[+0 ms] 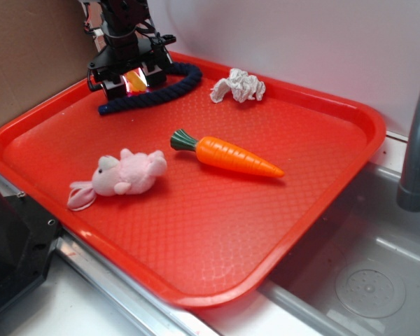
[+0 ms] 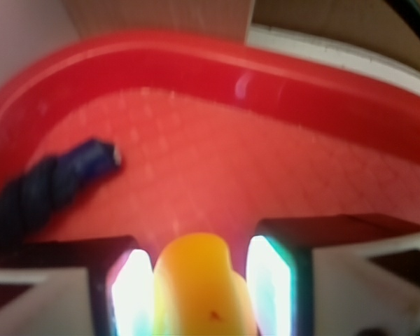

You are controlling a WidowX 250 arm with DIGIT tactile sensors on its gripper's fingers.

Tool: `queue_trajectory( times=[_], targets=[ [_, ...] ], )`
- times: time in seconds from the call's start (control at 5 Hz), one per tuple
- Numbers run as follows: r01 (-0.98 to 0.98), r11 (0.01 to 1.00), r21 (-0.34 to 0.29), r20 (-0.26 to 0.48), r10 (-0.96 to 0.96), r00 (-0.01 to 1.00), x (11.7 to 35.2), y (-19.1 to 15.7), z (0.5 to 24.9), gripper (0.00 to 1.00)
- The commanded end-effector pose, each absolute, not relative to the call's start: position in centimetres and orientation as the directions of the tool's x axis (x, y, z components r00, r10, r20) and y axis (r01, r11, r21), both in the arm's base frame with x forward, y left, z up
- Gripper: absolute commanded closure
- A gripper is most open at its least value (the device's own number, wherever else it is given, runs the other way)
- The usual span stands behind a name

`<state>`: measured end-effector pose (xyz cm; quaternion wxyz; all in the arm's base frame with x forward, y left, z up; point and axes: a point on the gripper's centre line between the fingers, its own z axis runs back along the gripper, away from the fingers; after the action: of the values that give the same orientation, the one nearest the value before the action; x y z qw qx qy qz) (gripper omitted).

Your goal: Grab the yellow duck.

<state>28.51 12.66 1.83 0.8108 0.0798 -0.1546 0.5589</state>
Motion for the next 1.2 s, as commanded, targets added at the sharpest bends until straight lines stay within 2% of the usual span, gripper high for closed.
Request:
queue_trajectory(
  times=[0.0, 0.2, 0.4, 0.6, 0.8, 1.0],
  targets=[
    [-0.742, 0.670, 0.001, 0.200, 0.727, 0.657, 28.9, 9.7, 10.1, 1.00],
    [-0.604, 0.796, -0.039, 0.119, 0.604, 0.788, 27.4, 6.4, 13.0, 1.00],
    [-0.498, 0.864, -0.080, 0.067, 0.503, 0.862, 24.8, 4.0, 15.9, 1.00],
    [-0.394, 0.915, -0.084, 0.023, 0.398, 0.917, 22.5, 2.7, 18.1, 1.00],
    [-0.327, 0.942, -0.081, 0.005, 0.328, 0.945, 20.7, 2.5, 19.2, 1.00],
    [-0.309, 0.942, -0.127, 0.002, 0.312, 0.950, 18.9, 3.2, 19.6, 1.00]
  ],
)
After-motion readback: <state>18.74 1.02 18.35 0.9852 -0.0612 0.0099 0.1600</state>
